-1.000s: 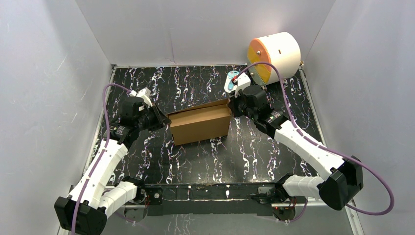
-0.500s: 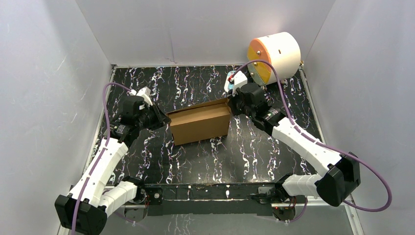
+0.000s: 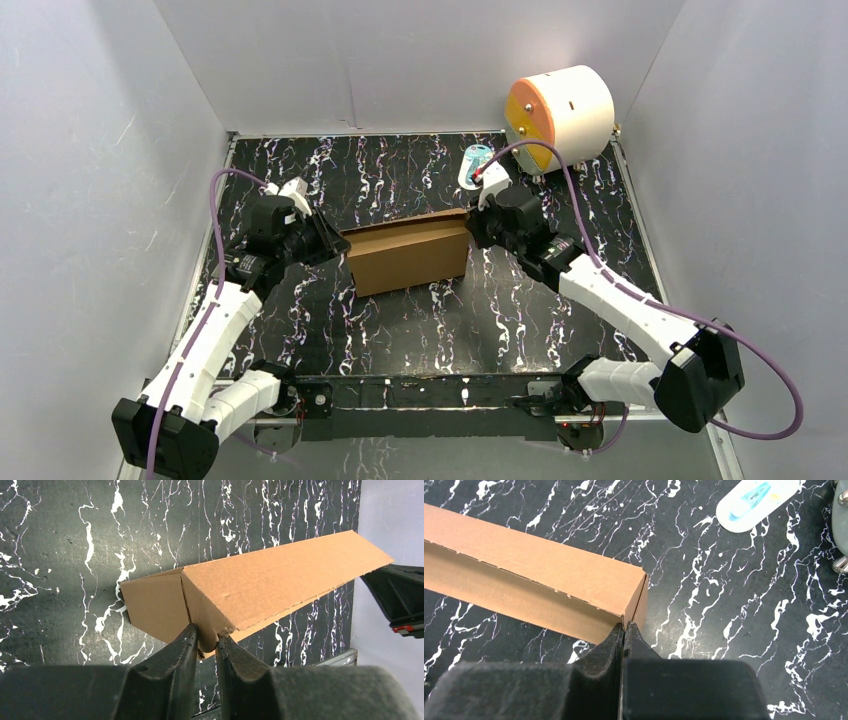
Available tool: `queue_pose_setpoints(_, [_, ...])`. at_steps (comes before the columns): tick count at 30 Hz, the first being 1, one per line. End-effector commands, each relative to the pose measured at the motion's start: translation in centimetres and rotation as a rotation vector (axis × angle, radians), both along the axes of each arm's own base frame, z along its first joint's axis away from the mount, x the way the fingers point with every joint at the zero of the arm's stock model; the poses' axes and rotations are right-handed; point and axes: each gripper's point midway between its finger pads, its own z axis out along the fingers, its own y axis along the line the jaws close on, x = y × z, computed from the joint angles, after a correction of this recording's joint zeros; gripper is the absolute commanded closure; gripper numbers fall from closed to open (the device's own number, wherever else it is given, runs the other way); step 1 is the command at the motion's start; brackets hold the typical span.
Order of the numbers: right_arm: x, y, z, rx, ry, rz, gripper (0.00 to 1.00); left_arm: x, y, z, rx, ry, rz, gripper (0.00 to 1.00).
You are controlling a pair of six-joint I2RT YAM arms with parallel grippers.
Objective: Fold the paper box
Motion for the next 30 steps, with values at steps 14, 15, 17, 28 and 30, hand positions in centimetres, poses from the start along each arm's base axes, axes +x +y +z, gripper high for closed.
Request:
queue_pose_setpoints(14, [-3.1, -0.8, -0.7, 0.001, 0.094, 0.037, 0.53, -2.6, 0.6, 1.1, -0.042, 0.030, 0.045, 0.35])
queue_pose_setpoints(15, [-3.3, -0.9, -0.2, 0.009, 0.091, 0.038, 0.45, -2.6, 0.6, 1.7, -0.053, 0.014, 0.051, 0.29])
queue_pose_setpoints(17, [-3.3, -0.9, 1.2, 0.034, 0.078, 0.029, 0.33, -2.8, 0.7, 2.9, -0.072, -0.015, 0.067, 0.20])
queue_pose_setpoints(28, [-3.3, 1.5, 6.4, 0.182, 0.037, 0.107, 0.22, -1.2, 0.6, 6.4, -0.148, -0.101, 0.131, 0.08])
queue_pose_setpoints(30, [-2.8, 1.4, 6.8, 0.183, 0.032, 0.083, 0.22, -0.7, 0.8, 6.4, -0.149, -0.106, 0.156, 0.08])
